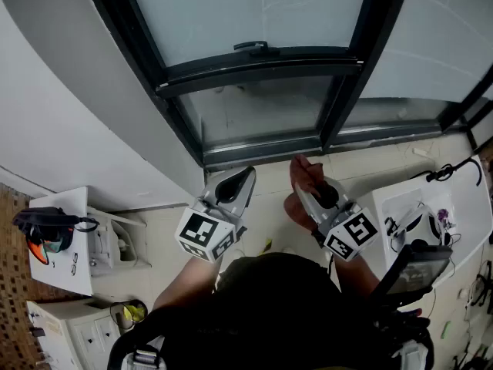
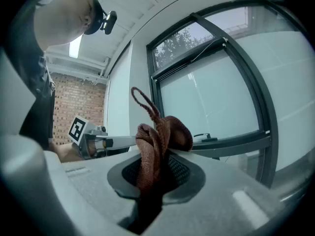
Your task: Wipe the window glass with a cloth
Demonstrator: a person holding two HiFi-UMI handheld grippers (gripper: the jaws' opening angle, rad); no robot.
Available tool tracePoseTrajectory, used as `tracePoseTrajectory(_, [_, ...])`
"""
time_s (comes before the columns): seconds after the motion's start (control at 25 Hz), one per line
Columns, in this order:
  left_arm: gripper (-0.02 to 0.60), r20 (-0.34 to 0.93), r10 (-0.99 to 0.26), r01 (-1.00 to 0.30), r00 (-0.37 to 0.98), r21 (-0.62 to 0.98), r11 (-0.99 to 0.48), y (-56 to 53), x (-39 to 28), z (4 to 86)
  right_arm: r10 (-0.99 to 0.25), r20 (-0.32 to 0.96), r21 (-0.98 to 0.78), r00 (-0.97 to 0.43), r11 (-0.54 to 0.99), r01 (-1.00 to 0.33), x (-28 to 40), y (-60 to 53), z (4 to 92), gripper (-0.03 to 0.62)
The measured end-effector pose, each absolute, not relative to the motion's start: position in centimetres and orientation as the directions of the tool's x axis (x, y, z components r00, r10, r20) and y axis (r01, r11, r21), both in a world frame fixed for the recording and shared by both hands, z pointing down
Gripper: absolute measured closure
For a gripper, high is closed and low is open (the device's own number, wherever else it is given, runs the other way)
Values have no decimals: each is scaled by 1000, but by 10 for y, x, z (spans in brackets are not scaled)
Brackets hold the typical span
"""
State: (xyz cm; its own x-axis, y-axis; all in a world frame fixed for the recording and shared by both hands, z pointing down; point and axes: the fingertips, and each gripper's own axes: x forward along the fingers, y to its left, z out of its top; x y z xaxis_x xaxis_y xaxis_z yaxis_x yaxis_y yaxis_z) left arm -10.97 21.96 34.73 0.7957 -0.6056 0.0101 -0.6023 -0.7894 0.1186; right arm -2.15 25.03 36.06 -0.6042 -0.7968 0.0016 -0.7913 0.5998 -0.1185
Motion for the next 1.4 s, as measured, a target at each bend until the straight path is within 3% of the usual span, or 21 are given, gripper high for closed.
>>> tracePoseTrajectory(0.24, [565,-2,-594,-590,805,104,-800,218,-96,346,-804,-19,-101,-594,593,-799,-5,248,358,557])
tracePoseTrajectory(0.64, [565,-2,-615,-612,788,93,-785,192,4,342,-806,-7,-122,-592,588,-799,102,224,363,557])
tracePoseTrajectory(1.4, [565,54,-562,-564,825,125,-816,54,23,375,-836,42,-146,-547,536,-831,115,88,394,557])
